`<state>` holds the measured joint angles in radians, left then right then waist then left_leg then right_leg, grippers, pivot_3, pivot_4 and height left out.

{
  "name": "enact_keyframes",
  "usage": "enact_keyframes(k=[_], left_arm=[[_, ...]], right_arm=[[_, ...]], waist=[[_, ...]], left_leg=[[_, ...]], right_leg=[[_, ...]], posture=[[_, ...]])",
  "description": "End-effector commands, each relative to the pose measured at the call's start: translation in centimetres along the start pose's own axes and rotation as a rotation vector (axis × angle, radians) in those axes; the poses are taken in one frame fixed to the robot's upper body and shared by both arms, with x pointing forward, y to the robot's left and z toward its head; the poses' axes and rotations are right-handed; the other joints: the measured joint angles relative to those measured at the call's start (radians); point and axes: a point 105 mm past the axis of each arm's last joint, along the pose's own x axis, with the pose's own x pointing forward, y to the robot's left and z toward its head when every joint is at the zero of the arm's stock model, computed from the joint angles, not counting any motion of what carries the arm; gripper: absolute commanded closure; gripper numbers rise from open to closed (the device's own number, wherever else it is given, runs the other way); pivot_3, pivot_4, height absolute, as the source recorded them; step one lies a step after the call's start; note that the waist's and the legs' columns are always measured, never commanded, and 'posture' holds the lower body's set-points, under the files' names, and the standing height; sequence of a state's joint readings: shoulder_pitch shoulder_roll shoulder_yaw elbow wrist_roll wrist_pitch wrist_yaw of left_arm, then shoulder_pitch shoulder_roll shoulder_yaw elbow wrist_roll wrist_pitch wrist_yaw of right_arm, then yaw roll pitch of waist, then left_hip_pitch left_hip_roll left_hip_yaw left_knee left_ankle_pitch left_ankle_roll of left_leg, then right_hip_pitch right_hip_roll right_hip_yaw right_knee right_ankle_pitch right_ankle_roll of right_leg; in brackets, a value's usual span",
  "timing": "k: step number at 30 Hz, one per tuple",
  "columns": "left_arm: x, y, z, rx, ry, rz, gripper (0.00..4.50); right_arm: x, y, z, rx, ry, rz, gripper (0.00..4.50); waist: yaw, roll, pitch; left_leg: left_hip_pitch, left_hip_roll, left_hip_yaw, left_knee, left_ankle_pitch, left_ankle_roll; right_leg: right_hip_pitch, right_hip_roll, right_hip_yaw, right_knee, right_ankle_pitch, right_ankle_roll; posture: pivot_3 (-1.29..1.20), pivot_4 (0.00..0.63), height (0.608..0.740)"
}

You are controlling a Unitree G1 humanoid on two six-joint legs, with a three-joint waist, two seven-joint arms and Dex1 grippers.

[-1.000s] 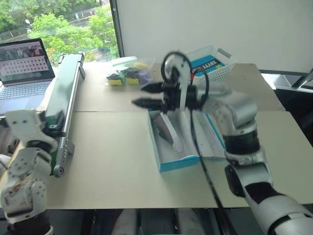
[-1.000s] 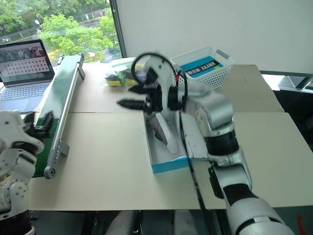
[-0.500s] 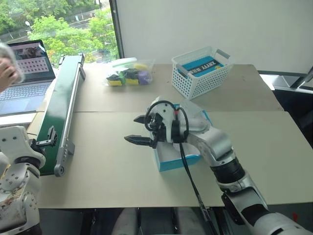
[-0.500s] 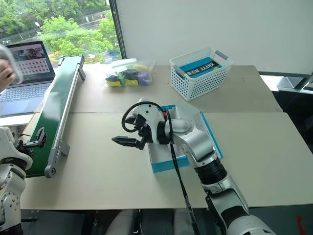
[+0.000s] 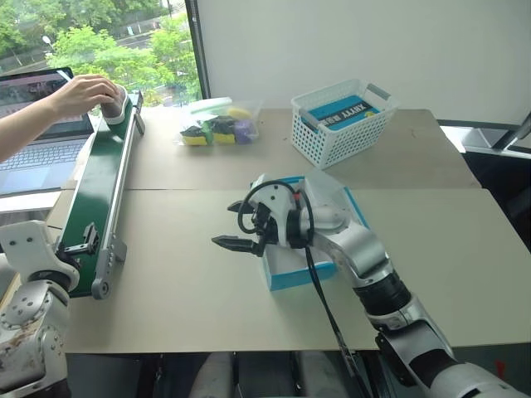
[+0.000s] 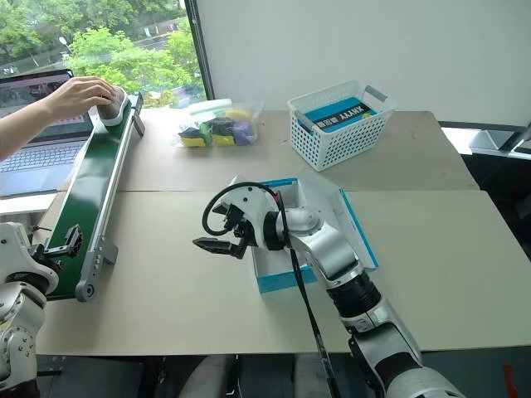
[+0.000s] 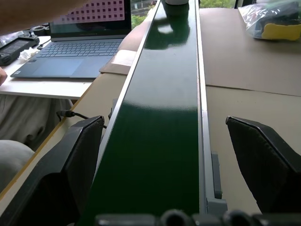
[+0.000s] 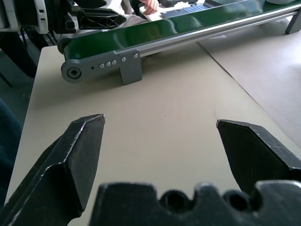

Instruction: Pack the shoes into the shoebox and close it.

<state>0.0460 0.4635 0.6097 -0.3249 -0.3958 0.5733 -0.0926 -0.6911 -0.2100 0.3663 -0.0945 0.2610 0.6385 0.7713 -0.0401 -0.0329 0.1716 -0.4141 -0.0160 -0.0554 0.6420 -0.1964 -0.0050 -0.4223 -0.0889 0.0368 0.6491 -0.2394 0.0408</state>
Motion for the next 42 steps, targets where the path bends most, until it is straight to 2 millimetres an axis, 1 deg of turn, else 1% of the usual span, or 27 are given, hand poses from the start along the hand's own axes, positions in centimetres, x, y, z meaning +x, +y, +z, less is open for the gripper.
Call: enact_keyframes(k=[1, 7, 12, 21, 28, 33, 35, 37, 42], left_arm=[[0.0, 0.0, 0.3, 0.019, -0.006, 0.001, 0.04], [0.0, 0.1, -0.3, 0.025, 0.01, 0.0, 0.04], [0.0, 0.1, -0.6, 0.019, 0.02, -0.006, 0.04], [0.0, 0.0, -0.3, 0.018, 0.005, -0.008, 0.04], [0.0, 0.3, -1.0, 0.006, 0.043, -0.014, 0.04], [0.2, 0.4, -0.9, 0.023, 0.05, -0.04, 0.04], [0.2, 0.5, -0.9, 0.022, 0.06, -0.051, 0.04], [0.2, 0.5, -1.2, 0.017, 0.074, -0.061, 0.04], [0.2, 0.7, -1.6, 0.015, 0.093, -0.074, 0.04]], right_arm=[[-0.1, -0.5, 1.3, -0.012, -0.041, -0.025, 0.0], [-0.2, -0.5, 1.1, 0.0, -0.031, -0.039, 0.0], [-0.3, -0.9, 1.3, 0.004, -0.032, -0.064, 0.0], [-0.5, -1.2, 1.0, 0.017, -0.026, -0.087, 0.0], [-0.5, -1.3, 1.1, 0.033, -0.033, -0.09, 0.0], [-0.6, -1.1, 1.1, 0.04, -0.04, -0.076, 0.0], [-1.0, -0.5, 1.6, 0.032, -0.07, -0.013, 0.0], [-1.5, 0.2, 1.8, -0.017, -0.078, 0.055, 0.0], [-2.0, 1.5, 1.1, -0.097, -0.039, 0.179, 0.0]], waist=[[0.0, 0.0, 0.0], [0.0, 0.0, 0.0], [-0.001, 0.0, 0.0], [-0.001, 0.0, 0.0], [-0.001, 0.0, 0.0], [-0.001, 0.0, 0.0], [-0.001, 0.0, 0.0], [-0.001, 0.0, 0.0], [-0.001, 0.0, 0.0]], left_leg=[[0.0, 0.0, 0.0, 0.0, 0.0, 0.0], [0.0, 0.0, 0.0, 0.0, 0.0, 0.0], [0.0, 0.0, 0.0, 0.0, 0.0, 0.0], [0.0, 0.0, 0.0, 0.0, 0.0, 0.0], [0.0, 0.0, 0.0, 0.0, 0.0, 0.0], [0.0, 0.0, 0.0, 0.0, 0.0, 0.0], [0.0, 0.0, 0.0, 0.0, 0.0, 0.0], [0.0, 0.0, 0.0, 0.0, 0.0, 0.0], [0.0, 0.0, 0.0, 0.0, 0.0, 0.0]], right_leg=[[0.0, 0.0, 0.0, 0.0, 0.0, 0.0], [0.0, 0.0, 0.0, 0.0, 0.0, 0.0], [0.0, 0.0, 0.0, 0.0, 0.0, 0.0], [0.0, 0.0, 0.0, 0.0, 0.0, 0.0], [0.0, 0.0, 0.0, 0.0, 0.0, 0.0], [0.0, 0.0, 0.0, 0.0, 0.0, 0.0], [0.0, 0.0, 0.0, 0.0, 0.0, 0.0], [0.0, 0.0, 0.0, 0.0, 0.0, 0.0], [0.0, 0.0, 0.0, 0.0, 0.0, 0.0]], posture=[[0.0, 0.15, 0.725], [0.0, 0.15, 0.725], [0.0, 0.15, 0.725], [0.0, 0.15, 0.725], [0.0, 0.15, 0.725], [0.0, 0.15, 0.725], [0.0, 0.15, 0.725], [0.0, 0.15, 0.725], [0.0, 0.15, 0.725]])
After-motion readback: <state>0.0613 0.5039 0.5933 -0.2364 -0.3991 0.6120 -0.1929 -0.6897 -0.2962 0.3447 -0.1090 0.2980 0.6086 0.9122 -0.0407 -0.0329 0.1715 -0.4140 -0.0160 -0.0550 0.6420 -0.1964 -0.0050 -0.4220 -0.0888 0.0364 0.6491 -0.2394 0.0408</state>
